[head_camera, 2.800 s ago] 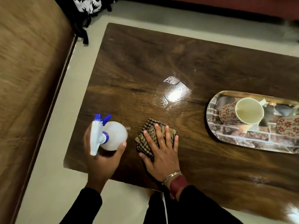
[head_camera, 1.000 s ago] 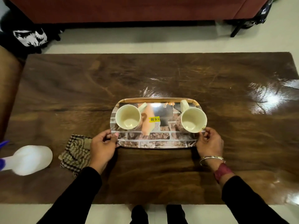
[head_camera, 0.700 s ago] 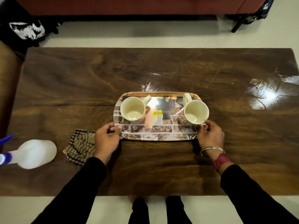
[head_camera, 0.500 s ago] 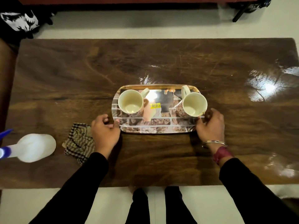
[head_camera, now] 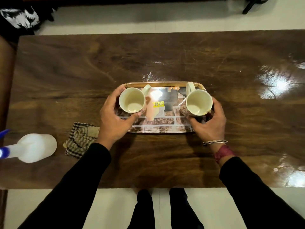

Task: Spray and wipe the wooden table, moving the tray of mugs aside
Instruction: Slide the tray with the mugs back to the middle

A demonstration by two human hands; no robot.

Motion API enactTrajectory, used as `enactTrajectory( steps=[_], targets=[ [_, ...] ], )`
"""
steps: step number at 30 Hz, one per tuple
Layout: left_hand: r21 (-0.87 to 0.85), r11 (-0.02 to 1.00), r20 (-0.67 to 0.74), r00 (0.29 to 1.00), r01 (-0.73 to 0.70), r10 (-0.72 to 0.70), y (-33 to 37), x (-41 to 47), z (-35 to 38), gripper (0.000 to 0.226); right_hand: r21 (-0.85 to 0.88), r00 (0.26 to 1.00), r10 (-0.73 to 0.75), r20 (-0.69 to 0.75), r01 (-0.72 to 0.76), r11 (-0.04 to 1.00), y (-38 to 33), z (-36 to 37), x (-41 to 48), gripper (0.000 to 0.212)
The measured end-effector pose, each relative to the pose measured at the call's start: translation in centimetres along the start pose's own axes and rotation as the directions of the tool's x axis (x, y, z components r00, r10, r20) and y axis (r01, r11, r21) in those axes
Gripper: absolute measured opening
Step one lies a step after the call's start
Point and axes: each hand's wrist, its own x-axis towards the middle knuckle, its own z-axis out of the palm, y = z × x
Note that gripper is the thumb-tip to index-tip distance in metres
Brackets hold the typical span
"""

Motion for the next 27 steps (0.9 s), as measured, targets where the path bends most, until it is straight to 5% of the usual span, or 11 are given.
enactTrajectory(
  steps=[4,10,27],
  targets=[
    [0.004,0.997,-0.132,0.988,0.083,-0.082,1.0,-1.5,1.2,0.122,-0.013,0.997,0.01,-0.082,-0.011,1.0,-0.2,0.9,-0.4,0.088],
    [0.047,0.989,-0.324,0.939,0.139,-0.117,1.9,-2.6,3.1,0.109,0.012,0.977,0.044,-0.208,-0.042,0.999,-1.3,2.6,-1.4,0.087],
    [0.092,0.986,-0.36,0.928,0.141,-0.099,1.9,-2.8,4.0,0.094,0.104,0.975,0.079,-0.208,-0.059,0.993,-0.3,3.4,-1.6,0.091]
  ],
)
